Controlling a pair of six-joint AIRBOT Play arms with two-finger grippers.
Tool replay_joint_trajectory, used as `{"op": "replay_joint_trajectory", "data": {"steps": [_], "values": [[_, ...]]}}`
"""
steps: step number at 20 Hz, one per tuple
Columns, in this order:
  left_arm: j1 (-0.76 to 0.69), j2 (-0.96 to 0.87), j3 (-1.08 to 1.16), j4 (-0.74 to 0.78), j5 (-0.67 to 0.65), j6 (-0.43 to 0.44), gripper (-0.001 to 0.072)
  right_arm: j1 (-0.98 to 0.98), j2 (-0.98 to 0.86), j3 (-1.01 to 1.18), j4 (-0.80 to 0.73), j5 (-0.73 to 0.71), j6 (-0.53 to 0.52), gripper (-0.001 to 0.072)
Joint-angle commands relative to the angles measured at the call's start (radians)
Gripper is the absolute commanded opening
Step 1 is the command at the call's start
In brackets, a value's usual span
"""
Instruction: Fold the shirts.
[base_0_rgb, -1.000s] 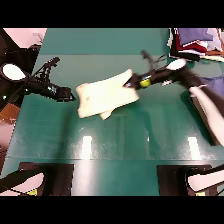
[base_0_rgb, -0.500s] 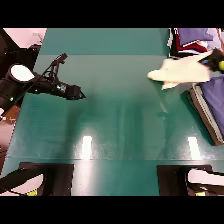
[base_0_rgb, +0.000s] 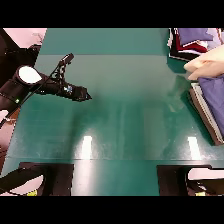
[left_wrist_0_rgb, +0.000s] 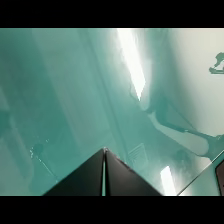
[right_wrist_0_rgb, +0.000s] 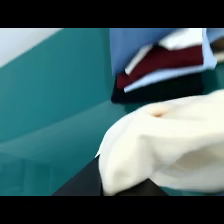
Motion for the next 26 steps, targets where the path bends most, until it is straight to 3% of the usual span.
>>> {"op": "replay_joint_trajectory", "data": {"steps": [1, 8, 17, 22, 23, 24, 25, 26], "values": [[-0.003, 0.001, 0.0, 0.002, 0.002, -0.005, 0.0025, -0.032, -0.006, 0.146, 0.0, 0.045, 0.003, 0.0012], [-0.003, 0.001, 0.0, 0.002, -0.019, -0.004, 0.0025, -0.172, 0.175, -0.069, -0.03, 0.123, -0.027, 0.0012], [-0.003, 0.001, 0.0, 0.002, -0.08, -0.001, 0.0026, -0.412, 0.419, -0.542, -0.428, 0.219, -0.026, 0.0014], [-0.003, 0.001, 0.0, 0.002, -0.089, 0.0, 0.0026, -0.555, 0.446, -0.711, -0.438, 0.232, -0.026, 0.0026], [-0.003, 0.001, 0.0, 0.002, -0.092, 0.0, 0.0026, -0.567, 0.446, -0.727, -0.438, 0.233, -0.026, 0.0145], [-0.003, 0.001, 0.0, 0.003, -0.093, 0.0, 0.0026, -0.575, 0.446, -0.738, -0.442, 0.232, -0.026, 0.0415], [-0.003, 0.001, 0.0, 0.004, -0.093, 0.0, 0.0026, -0.581, 0.443, -0.741, -0.45, 0.224, -0.026, 0.0609], [-0.003, 0.001, 0.0, 0.006, -0.096, 0.0, 0.0026, -0.581, 0.441, -0.736, -0.449, 0.225, -0.026, 0.0606]]}}
